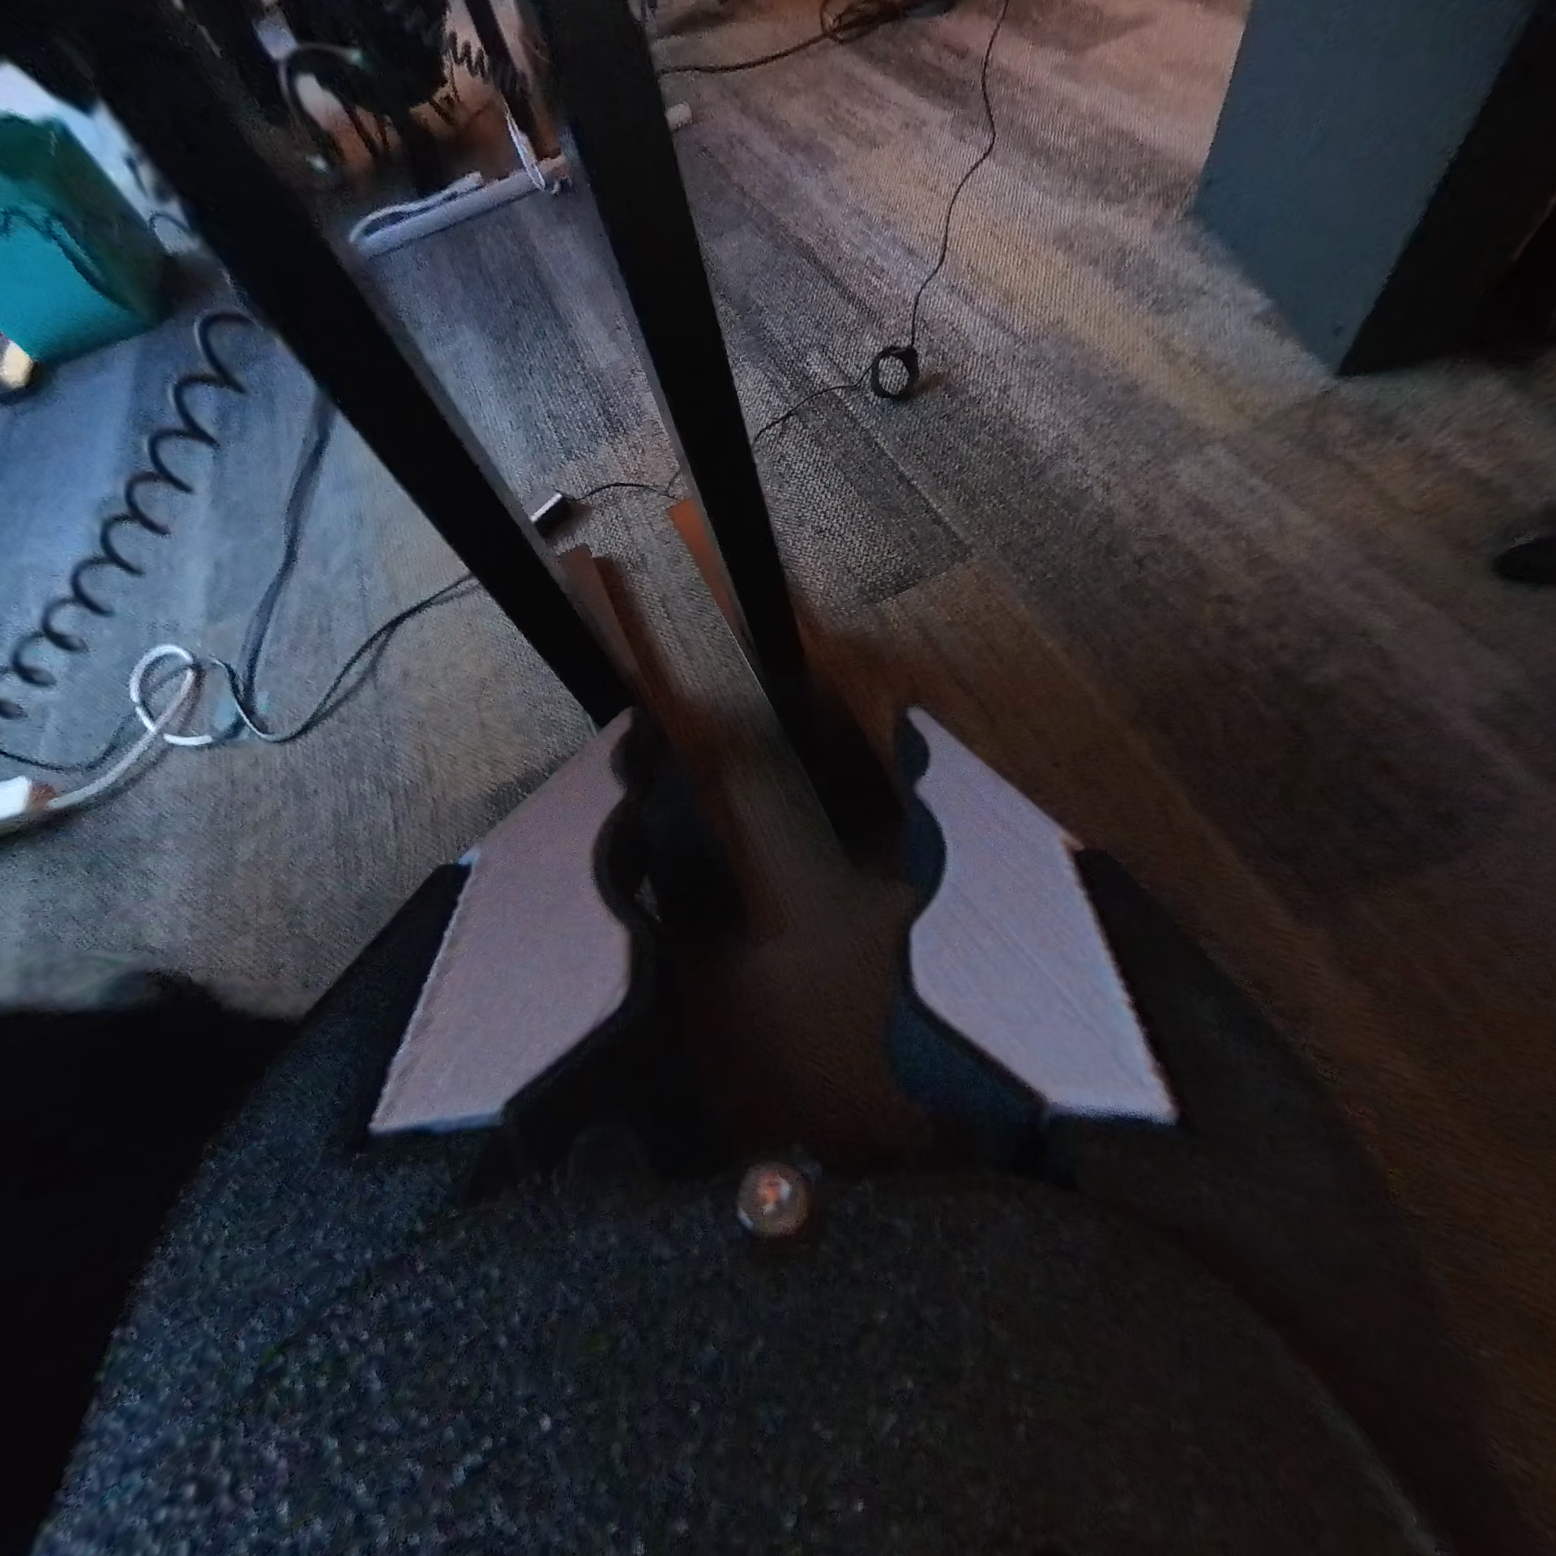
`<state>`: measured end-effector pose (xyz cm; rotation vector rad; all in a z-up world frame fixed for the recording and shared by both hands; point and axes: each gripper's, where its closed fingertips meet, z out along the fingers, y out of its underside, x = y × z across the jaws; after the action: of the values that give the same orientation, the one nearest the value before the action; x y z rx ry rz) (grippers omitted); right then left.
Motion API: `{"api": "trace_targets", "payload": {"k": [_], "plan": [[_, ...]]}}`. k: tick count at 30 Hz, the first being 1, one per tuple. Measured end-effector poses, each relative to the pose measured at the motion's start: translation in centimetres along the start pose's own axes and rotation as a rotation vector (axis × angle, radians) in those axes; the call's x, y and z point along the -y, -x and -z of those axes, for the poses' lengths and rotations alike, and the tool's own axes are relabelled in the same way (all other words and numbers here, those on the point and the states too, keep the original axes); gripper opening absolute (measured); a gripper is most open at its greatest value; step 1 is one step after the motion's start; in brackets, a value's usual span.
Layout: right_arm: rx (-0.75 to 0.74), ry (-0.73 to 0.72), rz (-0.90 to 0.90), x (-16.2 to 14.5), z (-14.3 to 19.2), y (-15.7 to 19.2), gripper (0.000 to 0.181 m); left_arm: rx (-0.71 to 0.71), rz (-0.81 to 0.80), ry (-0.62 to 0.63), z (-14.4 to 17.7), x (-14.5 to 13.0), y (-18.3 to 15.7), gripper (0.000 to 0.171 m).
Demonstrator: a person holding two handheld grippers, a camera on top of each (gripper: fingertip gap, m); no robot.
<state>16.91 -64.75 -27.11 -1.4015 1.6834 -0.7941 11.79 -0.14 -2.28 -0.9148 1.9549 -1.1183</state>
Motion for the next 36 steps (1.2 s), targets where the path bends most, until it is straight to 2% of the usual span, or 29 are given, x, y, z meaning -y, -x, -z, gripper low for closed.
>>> {"api": "trace_targets", "payload": {"k": [3,6,8,10,12,15,19,25,27,31,32,35,36], "plan": [[-0.022,0.062,-0.129,-1.5,-6.4,-1.9,0.054,0.063,0.063,-0.029,0.2,0.2,1.6,0.007],[-0.126,0.218,-0.189,-6.7,-11.0,-5.5,0.055,0.092,0.115,-0.042,0.4,0.3,2.6,0.007],[-0.171,0.357,-0.191,-11.7,-12.5,-7.1,0.058,0.127,0.123,-0.032,0.4,0.1,3.2,0.008],[-0.188,0.491,-0.198,-16.6,-12.6,-7.7,0.06,0.184,0.125,-0.021,0.4,-0.1,4.0,0.015],[-0.167,0.538,-0.247,-19.6,-12.1,-7.0,0.061,0.2,0.132,-0.016,0.4,-0.2,4.3,0.015],[-0.114,0.516,-0.334,-21.3,-11.3,-5.2,0.064,0.209,0.144,-0.012,0.4,-0.3,4.6,0.015],[-0.082,0.548,-0.303,-23.1,-10.1,-3.2,0.064,0.236,0.15,-0.037,0.8,0.0,4.9,0.015],[-0.037,0.535,-0.272,-21.6,-11.3,-2.3,0.063,0.292,0.086,-0.121,1.8,1.4,4.6,0.02],[-0.028,0.518,-0.275,-21.0,-11.4,-2.4,0.066,0.224,0.046,-0.162,1.4,4.1,1.3,0.021],[-0.056,0.477,-0.313,-19.9,-11.5,-4.1,0.069,-0.057,-0.121,-0.269,-0.8,11.1,-10.3,0.021],[-0.069,0.458,-0.329,-19.4,-11.7,-4.9,0.069,-0.148,-0.153,-0.284,-1.8,12.1,-13.6,0.019],[-0.12,0.42,-0.361,-18.4,-12.7,-8.2,0.067,-0.381,-0.187,-0.302,-6.0,13.4,-21.5,0.001],[-0.136,0.418,-0.365,-18.2,-13.2,-9.5,0.067,-0.446,-0.18,-0.291,-7.7,13.7,-23.6,0.003]]}}
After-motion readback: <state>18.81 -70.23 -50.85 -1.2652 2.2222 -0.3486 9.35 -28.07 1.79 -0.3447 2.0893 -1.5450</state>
